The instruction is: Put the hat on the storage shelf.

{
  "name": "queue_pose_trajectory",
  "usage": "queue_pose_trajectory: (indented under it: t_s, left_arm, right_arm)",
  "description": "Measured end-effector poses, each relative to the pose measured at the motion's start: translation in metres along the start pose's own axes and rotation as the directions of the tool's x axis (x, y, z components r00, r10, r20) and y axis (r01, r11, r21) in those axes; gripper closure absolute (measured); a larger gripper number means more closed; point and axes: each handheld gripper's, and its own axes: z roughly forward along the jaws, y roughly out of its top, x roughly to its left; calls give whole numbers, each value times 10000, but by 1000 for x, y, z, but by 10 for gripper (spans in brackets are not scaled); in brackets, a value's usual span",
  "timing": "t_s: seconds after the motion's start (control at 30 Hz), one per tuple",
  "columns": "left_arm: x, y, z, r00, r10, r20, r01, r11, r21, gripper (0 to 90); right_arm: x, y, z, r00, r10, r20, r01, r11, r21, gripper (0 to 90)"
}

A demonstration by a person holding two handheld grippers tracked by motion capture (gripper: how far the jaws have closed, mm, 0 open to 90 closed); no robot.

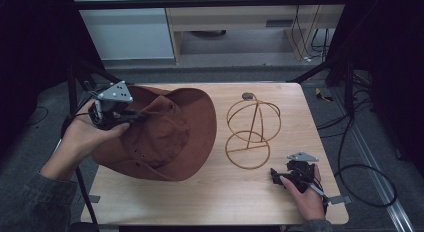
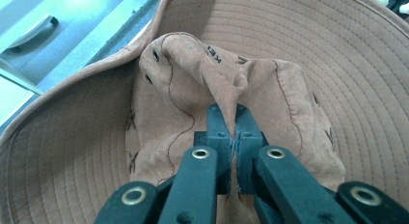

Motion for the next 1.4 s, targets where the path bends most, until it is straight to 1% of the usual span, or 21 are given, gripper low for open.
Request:
queue_pose_trajectory:
  t_s: [0.03, 0.17, 0.37, 0.43, 0.57, 0.67, 0.7, 0.77, 0.83, 0.87, 1.0, 1.2, 1.3, 1.33, 1.37, 1.4]
  left_arm:
    - [0, 0, -1, 10000, 34, -18, -34, 10000, -2, 881]
    - [1, 0, -9, 9999, -100, -72, 98, 9997, -237, 882]
    - [-1, 5, -16, 9999, 58, -161, -62, 9996, -263, 881]
    - [-2, 10, -20, 9997, 125, -202, -133, 9992, -380, 881]
    - [-3, 13, -22, 9996, 135, -229, -145, 9988, -468, 881]
    - [-3, 13, -23, 9997, 147, -209, -156, 9988, -464, 881]
    - [-3, 15, -23, 9996, 205, -198, -214, 9988, -438, 881]
    - [-3, 17, -24, 9996, 177, -206, -187, 9988, -462, 881]
    - [-3, 22, -24, 9995, 250, -167, -257, 9986, -455, 881]
    - [-3, 22, -24, 9995, 250, -167, -257, 9986, -455, 881]
    - [-7, 33, -24, 9986, 492, -193, -498, 9982, -324, 881]
    - [-12, 48, -24, 9976, 661, -186, -670, 9962, -553, 881]
    - [-15, 55, -23, 9966, 811, -172, -820, 9950, -575, 881]
    - [-15, 55, -23, 9966, 811, -172, -820, 9950, -575, 881]
    - [-17, 59, -21, 9961, 869, -144, -876, 9945, -580, 881]
    - [-17, 59, -21, 9961, 869, -144, -876, 9945, -580, 881]
  right_arm:
    - [0, 0, 0, 10000, 1, -8, -1, 10000, -1, 5]
    - [0, 0, 0, 10000, -26, -26, 26, 10000, 0, 5]
    - [0, 0, 0, 10000, -22, -27, 22, 10000, -1, 5]
    - [0, 0, 0, 10000, -26, -28, 26, 10000, 1, 5]
    - [0, 0, 0, 10000, -26, -21, 26, 10000, 1, 5]
    - [0, 0, 0, 10000, -30, -21, 30, 10000, 0, 5]
    - [0, 0, 0, 10000, -32, -23, 32, 10000, -2, 5]
    - [0, 0, 0, 10000, -26, -22, 26, 10000, 0, 5]
    - [0, 0, 0, 10000, -30, -19, 30, 10000, 0, 4]
    - [0, 0, 0, 10000, -25, -14, 25, 10000, -3, 5]
    - [0, 0, 0, 10000, -31, -19, 31, 10000, 0, 5]
    - [0, 0, 0, 10000, -25, -19, 25, 10000, -4, 5]
    - [0, 0, 0, 10000, -37, -21, 37, 10000, 1, 5]
    - [0, 0, 0, 10000, -33, -13, 33, 10000, -2, 5]
    - [0, 0, 0, 10000, -38, -19, 38, 10000, 1, 5]
    - [0, 0, 0, 10000, -31, -12, 31, 10000, -2, 5]
